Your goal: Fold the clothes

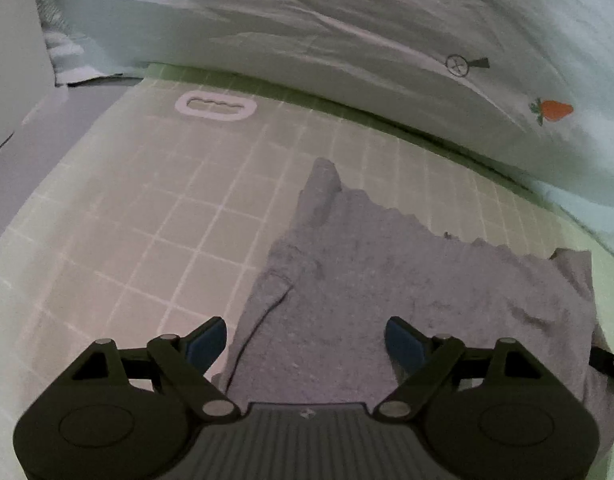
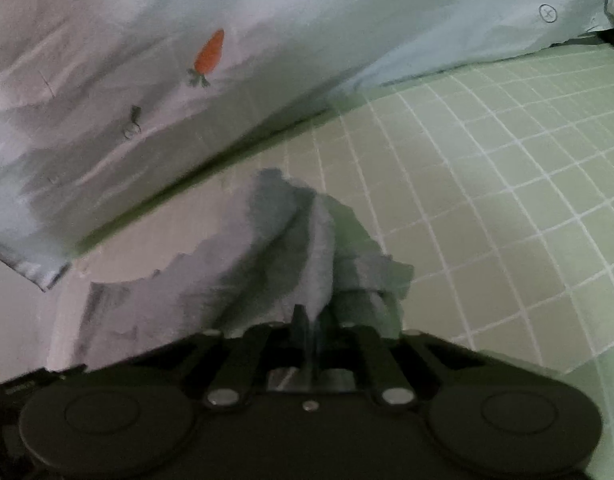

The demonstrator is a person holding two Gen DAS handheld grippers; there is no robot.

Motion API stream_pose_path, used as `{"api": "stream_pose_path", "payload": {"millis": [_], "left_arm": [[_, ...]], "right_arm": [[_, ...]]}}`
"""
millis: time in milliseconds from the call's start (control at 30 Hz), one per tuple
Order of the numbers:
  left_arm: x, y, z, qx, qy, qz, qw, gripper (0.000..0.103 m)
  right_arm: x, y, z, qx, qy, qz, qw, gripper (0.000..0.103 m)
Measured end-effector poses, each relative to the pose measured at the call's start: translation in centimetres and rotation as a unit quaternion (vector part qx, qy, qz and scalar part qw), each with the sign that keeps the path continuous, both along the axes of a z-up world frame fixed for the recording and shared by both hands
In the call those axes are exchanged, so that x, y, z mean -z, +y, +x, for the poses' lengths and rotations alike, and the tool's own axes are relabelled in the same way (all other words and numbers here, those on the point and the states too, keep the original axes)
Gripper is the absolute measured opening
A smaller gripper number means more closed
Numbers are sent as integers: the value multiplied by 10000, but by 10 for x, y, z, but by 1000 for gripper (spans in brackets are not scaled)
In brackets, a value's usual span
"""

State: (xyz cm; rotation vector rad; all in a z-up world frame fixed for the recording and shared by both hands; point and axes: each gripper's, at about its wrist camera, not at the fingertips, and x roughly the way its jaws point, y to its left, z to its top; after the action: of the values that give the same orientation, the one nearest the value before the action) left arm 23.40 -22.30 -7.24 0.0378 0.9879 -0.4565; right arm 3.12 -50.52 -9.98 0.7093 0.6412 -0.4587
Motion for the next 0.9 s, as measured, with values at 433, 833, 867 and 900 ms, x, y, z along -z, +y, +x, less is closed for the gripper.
{"api": "stream_pose_path", "payload": {"millis": [433,833,867,900], "left_arm": [[-2,-1,3,44,37,-74,10000,34],[-5,-56,20,950,-871,346,9911,45],[-2,-60,22,1001,-924,427,9898,45],[0,-65,25,1054,-974,505,9884,44]], "right_arm": [[12,7,-41,367,960,-724,9921,24],[11,4,-25,278,973,-991,9899,47],[12,3,-26,291,991,-979,9898,47],[13,3,-26,307,1005,-952,9899,47]]}}
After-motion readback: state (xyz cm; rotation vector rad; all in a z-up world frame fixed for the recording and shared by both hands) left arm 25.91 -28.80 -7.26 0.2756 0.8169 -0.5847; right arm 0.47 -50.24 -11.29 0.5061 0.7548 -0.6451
